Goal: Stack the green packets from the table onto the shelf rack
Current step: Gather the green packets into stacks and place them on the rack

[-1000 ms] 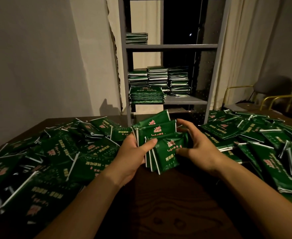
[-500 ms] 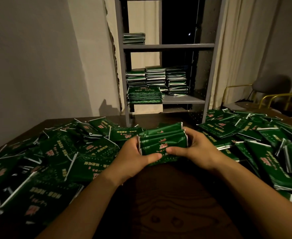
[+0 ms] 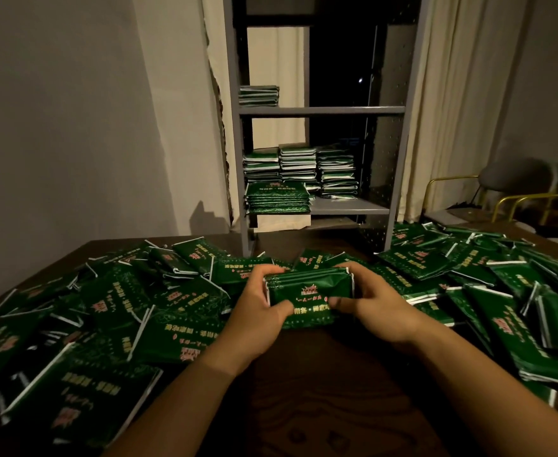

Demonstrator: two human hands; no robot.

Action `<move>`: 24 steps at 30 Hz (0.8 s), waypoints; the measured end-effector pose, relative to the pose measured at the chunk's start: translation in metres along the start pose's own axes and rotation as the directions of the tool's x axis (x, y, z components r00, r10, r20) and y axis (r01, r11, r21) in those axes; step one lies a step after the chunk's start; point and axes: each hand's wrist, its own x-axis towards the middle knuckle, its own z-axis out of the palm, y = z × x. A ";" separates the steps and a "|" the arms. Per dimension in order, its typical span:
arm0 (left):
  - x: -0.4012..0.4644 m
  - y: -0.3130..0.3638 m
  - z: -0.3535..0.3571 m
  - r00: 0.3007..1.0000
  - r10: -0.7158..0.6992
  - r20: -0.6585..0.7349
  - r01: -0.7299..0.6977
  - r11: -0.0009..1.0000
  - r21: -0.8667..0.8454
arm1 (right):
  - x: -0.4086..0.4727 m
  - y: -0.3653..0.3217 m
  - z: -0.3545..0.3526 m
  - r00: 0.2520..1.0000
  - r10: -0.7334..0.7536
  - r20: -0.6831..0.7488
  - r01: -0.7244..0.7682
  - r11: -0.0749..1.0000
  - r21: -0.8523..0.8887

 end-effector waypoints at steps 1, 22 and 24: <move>0.001 0.003 0.000 0.999 -0.024 -0.033 0.022 0.997 -0.069 | 0.000 -0.003 -0.001 0.999 0.016 -0.034 -0.013 0.995 0.095; 0.034 0.101 0.038 0.931 -0.358 -0.072 0.304 0.869 -0.391 | -0.015 -0.052 -0.037 0.687 -0.699 0.197 0.259 -0.018 -0.966; 0.039 0.108 0.042 0.929 -0.370 -0.001 0.331 0.832 -0.446 | -0.007 -0.051 -0.044 0.610 -0.771 0.181 0.256 -0.024 -0.966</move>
